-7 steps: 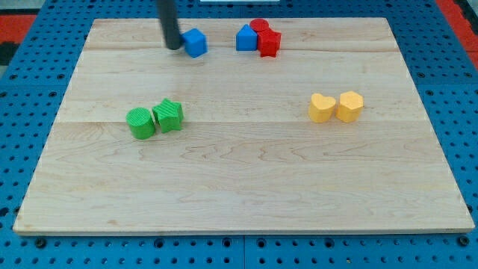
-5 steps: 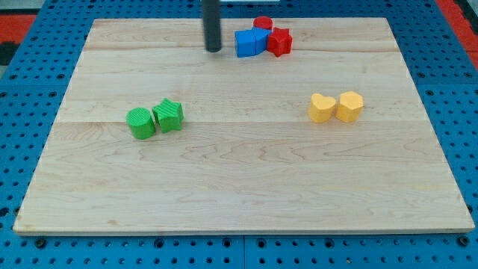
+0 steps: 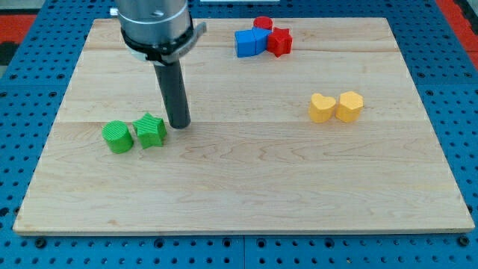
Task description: Place the green blocks in the center left
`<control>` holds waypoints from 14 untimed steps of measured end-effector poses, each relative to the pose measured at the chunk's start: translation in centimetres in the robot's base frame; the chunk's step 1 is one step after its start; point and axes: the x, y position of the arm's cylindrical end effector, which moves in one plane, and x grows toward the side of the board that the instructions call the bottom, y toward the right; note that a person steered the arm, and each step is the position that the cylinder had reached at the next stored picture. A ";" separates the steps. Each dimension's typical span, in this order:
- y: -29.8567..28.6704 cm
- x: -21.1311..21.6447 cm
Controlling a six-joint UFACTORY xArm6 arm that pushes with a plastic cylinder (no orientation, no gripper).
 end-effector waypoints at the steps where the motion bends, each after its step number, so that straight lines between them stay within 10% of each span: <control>1: -3.7 2.6; 6: -15.6 -0.5; 8: -6.8 5.6; 14: -11.7 -2.3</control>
